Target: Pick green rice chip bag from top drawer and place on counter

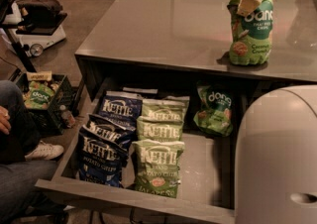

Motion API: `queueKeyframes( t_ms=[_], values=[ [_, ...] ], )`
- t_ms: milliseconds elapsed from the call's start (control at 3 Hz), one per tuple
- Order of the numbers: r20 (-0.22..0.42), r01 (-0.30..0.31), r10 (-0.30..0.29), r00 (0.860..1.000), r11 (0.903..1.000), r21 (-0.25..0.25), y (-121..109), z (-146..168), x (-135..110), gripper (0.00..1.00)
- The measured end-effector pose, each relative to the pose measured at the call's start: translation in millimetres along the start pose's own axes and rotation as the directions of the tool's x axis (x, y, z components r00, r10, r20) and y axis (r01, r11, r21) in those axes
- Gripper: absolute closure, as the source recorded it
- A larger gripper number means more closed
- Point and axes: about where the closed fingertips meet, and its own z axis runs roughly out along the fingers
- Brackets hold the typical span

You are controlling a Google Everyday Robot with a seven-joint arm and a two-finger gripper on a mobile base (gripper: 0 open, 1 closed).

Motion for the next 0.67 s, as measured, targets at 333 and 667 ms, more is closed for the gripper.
queueKeyframes(
  t_ms=[333,667],
  values=[
    [0.000,0.000,0.000,1.000,1.0000,0.000,0.0,0.0,0.0,0.59],
    [0.000,0.000,0.000,1.000,1.0000,0.000,0.0,0.0,0.0,0.35]
  ],
)
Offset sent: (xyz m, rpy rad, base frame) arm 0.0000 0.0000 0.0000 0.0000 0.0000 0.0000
